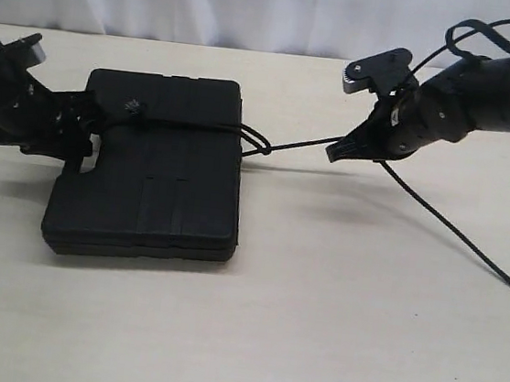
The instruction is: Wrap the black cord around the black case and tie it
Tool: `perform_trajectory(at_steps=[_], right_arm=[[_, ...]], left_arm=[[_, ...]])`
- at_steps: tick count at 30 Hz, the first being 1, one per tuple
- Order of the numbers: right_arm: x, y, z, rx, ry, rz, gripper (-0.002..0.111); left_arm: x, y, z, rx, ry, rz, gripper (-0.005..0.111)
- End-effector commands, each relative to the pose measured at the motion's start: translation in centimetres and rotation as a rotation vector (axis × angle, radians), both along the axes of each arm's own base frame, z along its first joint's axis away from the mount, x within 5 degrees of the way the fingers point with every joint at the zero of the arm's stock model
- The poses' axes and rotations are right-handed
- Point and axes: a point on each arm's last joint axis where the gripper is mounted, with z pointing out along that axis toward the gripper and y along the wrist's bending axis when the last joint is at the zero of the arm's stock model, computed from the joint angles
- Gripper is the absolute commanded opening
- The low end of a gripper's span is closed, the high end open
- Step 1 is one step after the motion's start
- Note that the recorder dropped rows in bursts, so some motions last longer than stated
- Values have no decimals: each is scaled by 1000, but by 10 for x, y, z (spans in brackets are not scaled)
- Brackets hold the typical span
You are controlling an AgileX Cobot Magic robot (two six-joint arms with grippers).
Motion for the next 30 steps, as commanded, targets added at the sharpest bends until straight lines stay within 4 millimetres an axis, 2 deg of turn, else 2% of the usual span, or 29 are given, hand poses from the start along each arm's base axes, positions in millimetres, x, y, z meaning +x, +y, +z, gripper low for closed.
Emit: perform_trajectory(at_steps=[1,6,11,15,22,26,30], right_arm=[[1,-29,6,-5,14,-126,4],[3,-55,4,46,38,-246,4],[3,-58,-6,50,69,-266,4],[4,-57,-11,46,82,-264,4],[4,-57,-13,45,86,-264,4],[4,-57,-13,46,84,-264,4],[4,-57,-12,47,82,-264,5]], left_arm=[[15,5,8,98,-149,106,0],[21,-10,11,133,-207,97,0],[24,-24,12,171,-248,59,1],[25,-27,12,221,-272,6,12],[26,-27,13,234,-291,14,39],[26,-26,15,239,-300,19,42],[25,-25,25,273,-332,-19,42]])
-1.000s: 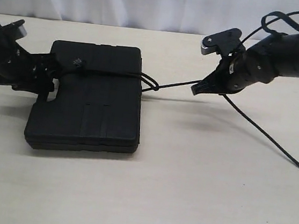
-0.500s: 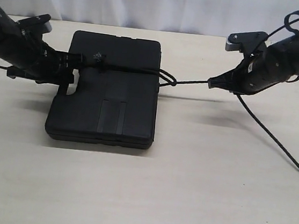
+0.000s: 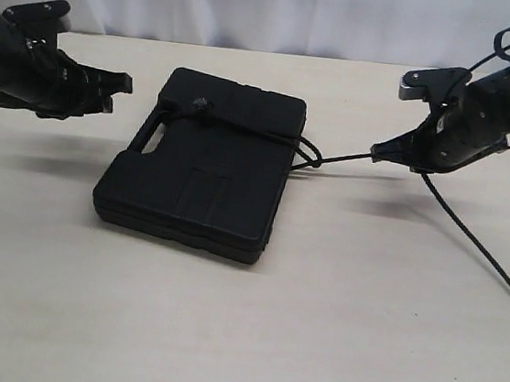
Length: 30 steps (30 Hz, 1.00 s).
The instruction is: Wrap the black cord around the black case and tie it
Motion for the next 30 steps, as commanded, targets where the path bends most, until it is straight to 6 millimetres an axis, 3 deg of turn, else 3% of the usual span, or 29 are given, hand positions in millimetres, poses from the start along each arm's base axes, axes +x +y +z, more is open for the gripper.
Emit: perform_trajectory(at_steps=[1,4,10,15,19,21,25,26,30], right_arm=[[0,-4,2,-4,-3,-12,5],[0,-4,2,7,6,-25,14],[-8,5,19,116,19,-108,48],[-30,20,60,29,71,17,58],[-57,22,88,-36,180,53,56],[-70,19,98,-55,238,35,48],[-104,12,106,-78,327,17,8],[-113,10,108,-74,318,18,5],[-151,2,118,-49,224,32,4]], left_arm=[[0,1,19,56,-58,-42,42],[-5,2,38,121,-92,-113,42],[-21,-1,88,136,-174,-157,38],[-47,-6,120,127,-147,-237,2],[-73,-11,135,114,-42,-331,0],[-86,-13,139,91,28,-374,0],[-113,-16,142,66,211,-457,0],[-121,-16,144,61,256,-467,0],[-152,-15,146,67,271,-464,0]])
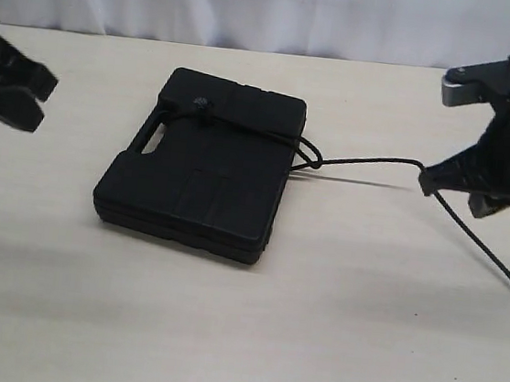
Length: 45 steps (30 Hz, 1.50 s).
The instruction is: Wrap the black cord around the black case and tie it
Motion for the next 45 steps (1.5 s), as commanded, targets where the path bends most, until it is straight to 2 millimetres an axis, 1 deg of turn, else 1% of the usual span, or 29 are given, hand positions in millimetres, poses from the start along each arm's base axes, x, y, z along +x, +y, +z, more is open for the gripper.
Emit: perform_trajectory(at_steps=[1,4,5,7,11,13,15,17,19,21,23,24,26,30,33,41,45], right_arm=[[-42,-8,13,32,-103,20,4],[-70,-12,21,76,-216,30,4],[-78,-13,26,111,-279,31,4],[-96,-14,39,169,-436,52,4],[-135,-19,66,246,-803,140,4],[-155,-22,73,277,-964,159,4],[-174,-25,73,306,-1113,179,4],[-186,-26,63,319,-1237,210,4],[-191,-25,55,344,-1388,253,4],[-194,-22,42,384,-1513,284,4],[-195,-21,30,406,-1549,290,4],[-195,-21,24,408,-1537,288,4],[-195,-22,13,404,-1501,284,4],[-195,-22,-3,393,-1432,277,4],[-196,-22,-8,391,-1415,275,4],[-196,-22,-9,391,-1414,275,4],[-203,-24,-25,396,-1403,267,4]], left_arm=[[-38,1,5,11,-14,11,0],[-62,3,6,18,-153,47,0],[-71,3,8,21,-223,63,0],[-85,5,12,27,-363,91,0],[-118,9,22,54,-667,120,0],[-131,10,29,25,-809,168,0],[-143,12,34,-10,-952,225,0],[-148,15,32,-36,-1049,286,0],[-148,20,25,-45,-1116,351,0],[-141,25,12,-56,-1128,425,0],[-135,25,-1,-37,-1073,425,0],[-133,25,-6,-33,-1046,422,0],[-132,24,-11,-31,-1015,417,0],[-132,24,-12,-33,-1005,412,0],[-132,24,-12,-33,-1005,412,0],[-132,24,-13,-30,-1013,418,0],[-138,28,-25,-10,-1046,447,0]])
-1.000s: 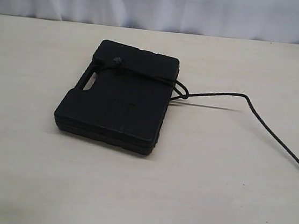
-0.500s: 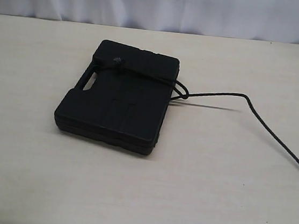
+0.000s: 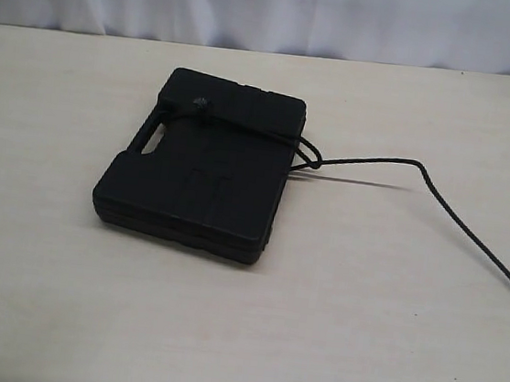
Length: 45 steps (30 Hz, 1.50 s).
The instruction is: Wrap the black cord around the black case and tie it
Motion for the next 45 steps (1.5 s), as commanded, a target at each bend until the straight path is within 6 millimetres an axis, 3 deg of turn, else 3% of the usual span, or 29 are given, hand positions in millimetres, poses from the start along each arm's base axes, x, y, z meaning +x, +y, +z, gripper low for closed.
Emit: perform_trajectory(at_steps=[1,6,9,11,13,15,19,29,40,45], right_arm=[[-7,-2,-12,26,-6,-6,4],[-16,-8,-17,90,56,-33,4],[-24,-9,-13,106,-8,-30,4],[-29,-10,-9,119,-65,-27,4],[-34,-11,-6,132,-118,-24,4],[-37,-12,-4,139,-147,-23,4],[-38,-13,-1,166,-174,-26,4],[-36,-16,-6,173,-117,-85,4],[-35,-19,-49,82,349,-174,4],[-35,-19,-51,80,363,-174,4]], left_arm=[[-8,3,-16,2,-23,37,0],[-29,1,-56,224,12,-24,0],[-45,-2,-75,433,30,-99,0],[-59,-1,-89,497,172,-146,0],[-70,-1,-93,486,202,-147,0],[-75,-1,-84,493,60,-113,0],[-74,-2,-74,490,-52,-88,0],[-74,-2,-74,488,-53,-87,0],[-74,-2,-75,487,-45,-89,0],[-74,-2,-75,487,-45,-89,0]])
